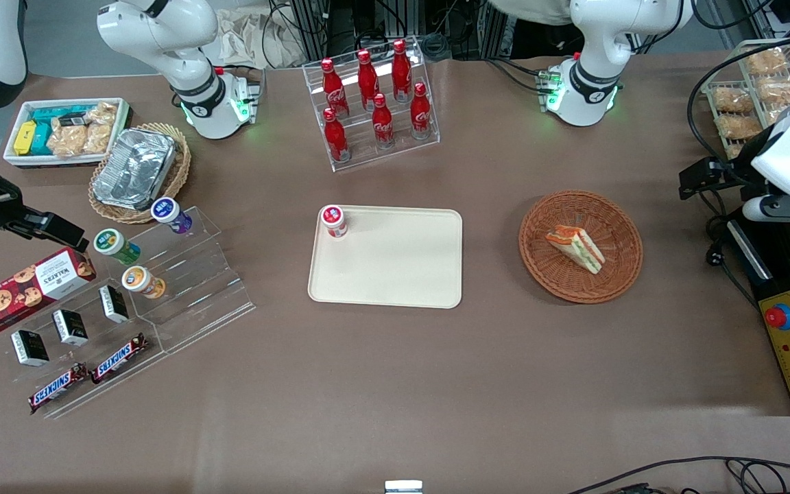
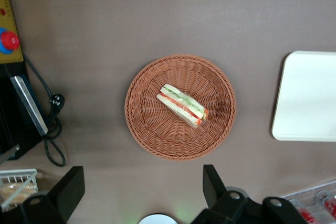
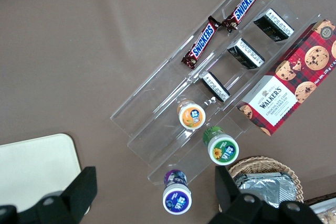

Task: Place sandwich from basket to tray
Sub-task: 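Move the left gripper over the wicker basket toward the sandwich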

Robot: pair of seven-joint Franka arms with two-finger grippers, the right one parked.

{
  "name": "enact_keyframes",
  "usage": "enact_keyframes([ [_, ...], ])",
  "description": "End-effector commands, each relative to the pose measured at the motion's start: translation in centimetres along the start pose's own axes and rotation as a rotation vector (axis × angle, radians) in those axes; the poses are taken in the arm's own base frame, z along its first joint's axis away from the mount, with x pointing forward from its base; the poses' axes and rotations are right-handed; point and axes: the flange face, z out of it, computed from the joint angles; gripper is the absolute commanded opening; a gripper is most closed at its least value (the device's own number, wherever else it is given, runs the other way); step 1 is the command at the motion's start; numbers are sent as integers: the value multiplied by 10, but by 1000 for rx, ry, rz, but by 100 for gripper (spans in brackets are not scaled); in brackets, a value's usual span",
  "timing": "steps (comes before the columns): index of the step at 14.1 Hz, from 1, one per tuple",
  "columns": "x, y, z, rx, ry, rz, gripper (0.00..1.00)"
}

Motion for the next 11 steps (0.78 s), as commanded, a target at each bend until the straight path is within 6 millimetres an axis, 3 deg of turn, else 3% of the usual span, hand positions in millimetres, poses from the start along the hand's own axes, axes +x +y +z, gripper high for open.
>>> enact_keyframes([
  [1,-15,4,-8,24,12,-87,100],
  [6,-11,2,3,55,-9,-86,100],
  [11,-25,2,64,18,-95,-96,100],
])
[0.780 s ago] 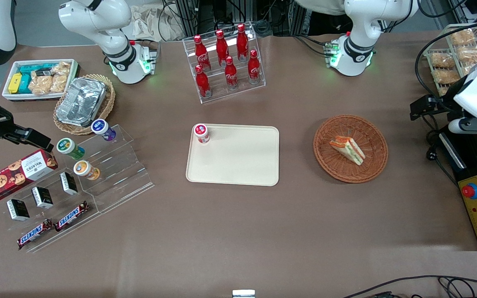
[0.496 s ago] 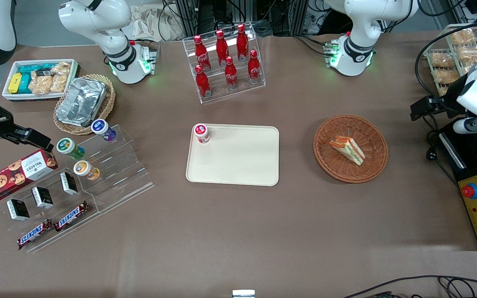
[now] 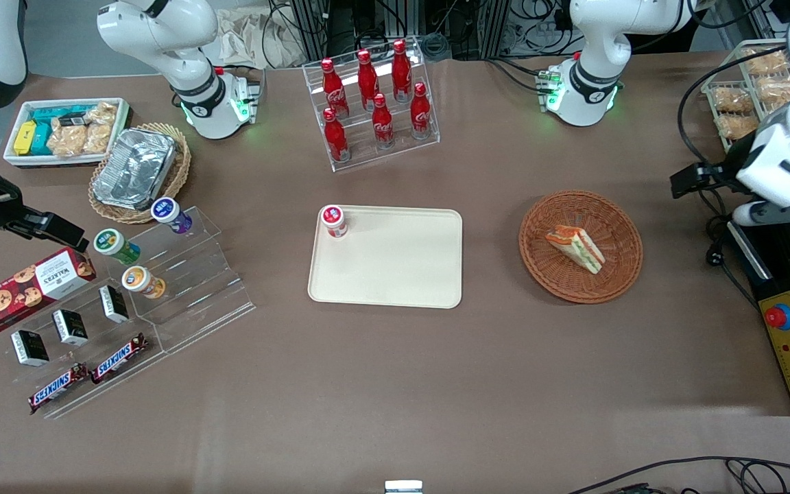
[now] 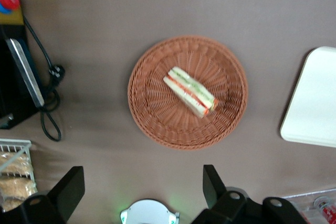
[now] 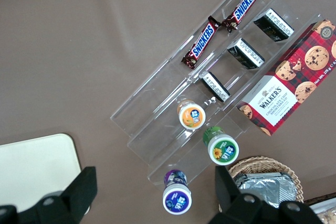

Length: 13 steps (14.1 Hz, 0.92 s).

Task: Place sandwich from basket to tray
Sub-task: 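Move the left gripper over the wicker basket toward the sandwich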

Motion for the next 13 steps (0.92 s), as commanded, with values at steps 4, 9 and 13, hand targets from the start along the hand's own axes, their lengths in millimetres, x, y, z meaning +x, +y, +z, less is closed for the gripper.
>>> enact_keyframes([
  [4,-38,2,112,-44,-31,-157,100],
  [9,-16,19,154,-55,-41,-243,100],
  [13,-19,46,195,-102,38,-390,100],
])
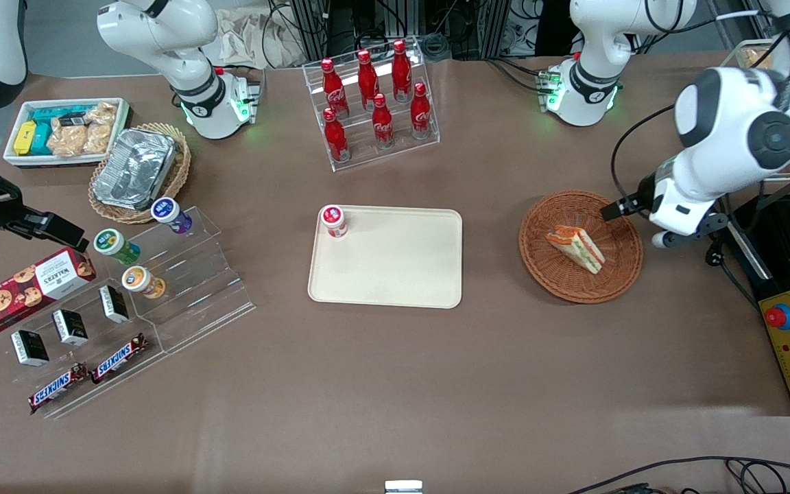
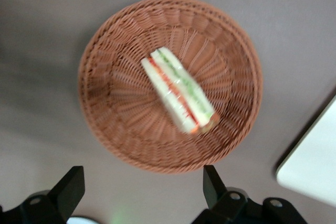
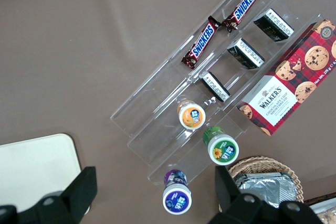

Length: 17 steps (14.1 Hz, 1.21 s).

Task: Place sandwich from basket to tray
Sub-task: 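Lower the left gripper onto the wrapped sandwich and close on it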

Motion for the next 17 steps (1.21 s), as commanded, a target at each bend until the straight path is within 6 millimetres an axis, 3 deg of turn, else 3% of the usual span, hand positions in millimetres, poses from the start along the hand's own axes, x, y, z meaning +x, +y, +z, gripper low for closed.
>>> enact_keyframes([
  [1,-11,13,36,-30,53,-131,100],
  [4,-8,26,65,-17,44,-294,100],
  [10,3,30,96,-13,46,-336,99],
  [17,3,36,104,-11,47,-361,92],
])
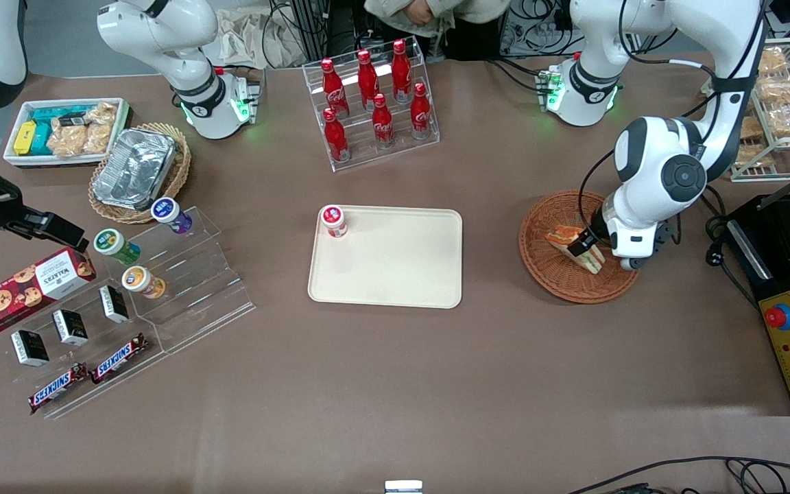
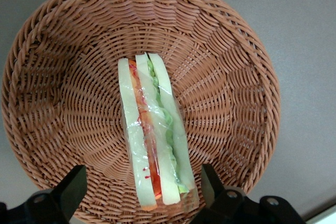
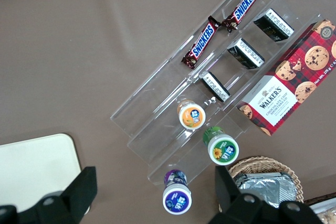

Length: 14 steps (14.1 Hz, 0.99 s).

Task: Place sandwich from basket to tray
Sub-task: 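Lower the left gripper onto the wrapped sandwich and close on it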

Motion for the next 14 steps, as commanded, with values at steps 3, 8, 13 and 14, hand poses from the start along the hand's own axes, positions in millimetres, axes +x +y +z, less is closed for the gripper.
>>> enact_keyframes([
  [3,-9,10,6,-6,15,-39,92],
  [8,-9,11,8,-12,22,-50,82],
  [13,-9,11,8,-14,24,-65,25],
  [14,-9,11,8,-14,24,-70,13],
])
